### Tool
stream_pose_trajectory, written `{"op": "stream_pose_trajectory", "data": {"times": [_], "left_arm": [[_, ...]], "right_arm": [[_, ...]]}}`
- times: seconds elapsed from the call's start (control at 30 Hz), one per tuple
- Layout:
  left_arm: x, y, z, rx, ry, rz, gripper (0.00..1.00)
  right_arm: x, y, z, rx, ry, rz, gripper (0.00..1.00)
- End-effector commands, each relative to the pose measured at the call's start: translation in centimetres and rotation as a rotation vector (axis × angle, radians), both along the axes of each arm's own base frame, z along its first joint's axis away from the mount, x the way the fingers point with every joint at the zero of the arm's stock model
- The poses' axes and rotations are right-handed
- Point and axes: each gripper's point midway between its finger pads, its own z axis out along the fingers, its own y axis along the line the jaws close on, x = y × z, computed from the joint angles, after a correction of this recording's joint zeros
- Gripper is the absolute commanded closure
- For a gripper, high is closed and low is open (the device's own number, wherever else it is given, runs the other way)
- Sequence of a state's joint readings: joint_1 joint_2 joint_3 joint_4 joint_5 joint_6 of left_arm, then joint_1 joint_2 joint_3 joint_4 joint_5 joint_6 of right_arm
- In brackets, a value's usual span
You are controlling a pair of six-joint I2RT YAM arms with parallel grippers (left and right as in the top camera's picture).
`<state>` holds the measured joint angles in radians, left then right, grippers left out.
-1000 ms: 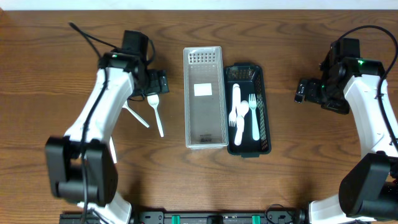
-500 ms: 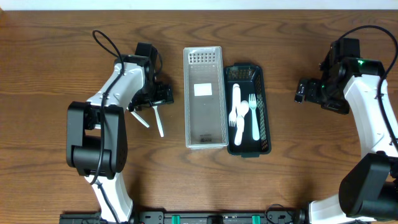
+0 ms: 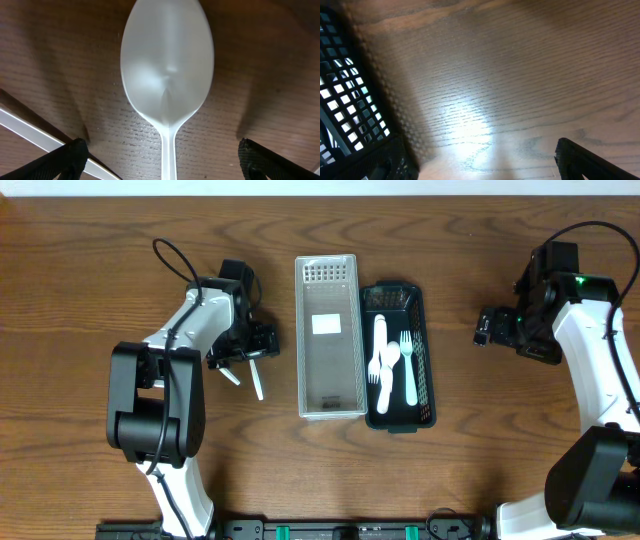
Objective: Pack container
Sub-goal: 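Close the left gripper on the white spoon handle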
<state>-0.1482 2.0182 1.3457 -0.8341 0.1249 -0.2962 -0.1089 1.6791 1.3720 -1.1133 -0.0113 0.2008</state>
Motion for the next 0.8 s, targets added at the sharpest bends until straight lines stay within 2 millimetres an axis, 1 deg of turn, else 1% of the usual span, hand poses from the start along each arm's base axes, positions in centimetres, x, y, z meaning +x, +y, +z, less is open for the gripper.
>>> {"op": "stream_pose_trajectory", "data": {"times": [0.0,0.2,0.4,0.67,0.77], "left_arm": [[-0.1,-0.1,-0.3,0.003,0.005,0.013,0.02],[0.0,0.5,-0.3,0.040,-0.004,0.011,0.02],[0.0,0.5,-0.4,0.040,-0.002,0.012,0.02],[-0.6,0.6,-1.8,0.046,0.046,0.011,0.02],[-0.7,0.6,-2.0,0.047,0.051,0.011,0.02]], "right_arm": [[0.0,0.3,0.0,0.005,0.003,0.002,0.01],[0.0,0.3,0.0,0.005,0.002,0.002,0.01],[0.0,0.3,0.0,0.006,0.002,0.002,0.01],[0.0,0.3,0.0,0.006,0.003,0.002,0.01],[0.0,0.3,0.0,0.006,0.003,0.002,0.01]]}}
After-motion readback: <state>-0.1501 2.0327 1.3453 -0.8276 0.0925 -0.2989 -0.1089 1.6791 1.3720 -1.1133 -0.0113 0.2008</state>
